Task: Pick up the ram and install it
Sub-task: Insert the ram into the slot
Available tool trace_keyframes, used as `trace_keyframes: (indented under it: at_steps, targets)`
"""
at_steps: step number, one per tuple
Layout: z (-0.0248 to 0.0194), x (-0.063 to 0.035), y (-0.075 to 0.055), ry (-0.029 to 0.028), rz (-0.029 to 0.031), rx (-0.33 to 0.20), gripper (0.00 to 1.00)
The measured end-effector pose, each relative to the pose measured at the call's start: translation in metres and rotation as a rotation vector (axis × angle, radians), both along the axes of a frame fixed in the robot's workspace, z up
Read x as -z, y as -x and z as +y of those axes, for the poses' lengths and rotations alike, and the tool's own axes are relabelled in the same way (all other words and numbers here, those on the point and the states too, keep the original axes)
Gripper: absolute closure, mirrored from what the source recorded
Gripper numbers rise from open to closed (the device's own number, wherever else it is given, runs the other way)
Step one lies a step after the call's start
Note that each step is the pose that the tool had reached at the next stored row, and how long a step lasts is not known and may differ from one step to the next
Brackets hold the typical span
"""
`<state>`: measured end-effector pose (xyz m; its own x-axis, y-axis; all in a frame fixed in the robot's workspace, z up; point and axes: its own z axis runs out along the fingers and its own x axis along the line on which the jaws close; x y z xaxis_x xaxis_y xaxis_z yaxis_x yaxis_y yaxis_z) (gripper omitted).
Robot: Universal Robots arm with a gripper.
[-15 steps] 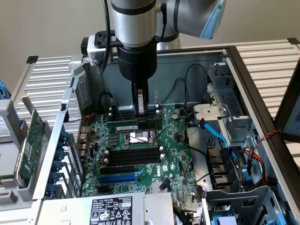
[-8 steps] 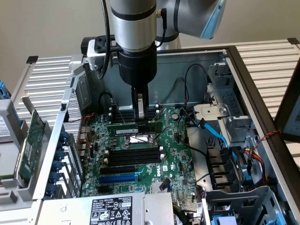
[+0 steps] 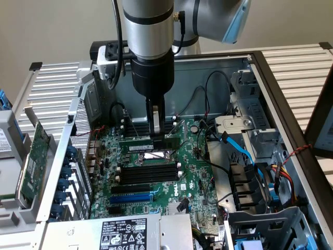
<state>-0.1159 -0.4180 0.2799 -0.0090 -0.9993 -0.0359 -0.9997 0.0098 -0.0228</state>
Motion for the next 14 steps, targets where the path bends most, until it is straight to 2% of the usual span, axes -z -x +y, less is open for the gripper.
trace_keyframes:
  at_steps: [4,10,14]
  targets:
    - [-0.0001,0.0017,0.0006,0.0051,0.0001,0.000,0.86]
    - [-0.0004,0.0042,0.0010,0.0064,0.0000,-0.003,0.86]
    - [-0.0004,0.0104,0.0011,0.0066,-0.0001,-0.003,0.86]
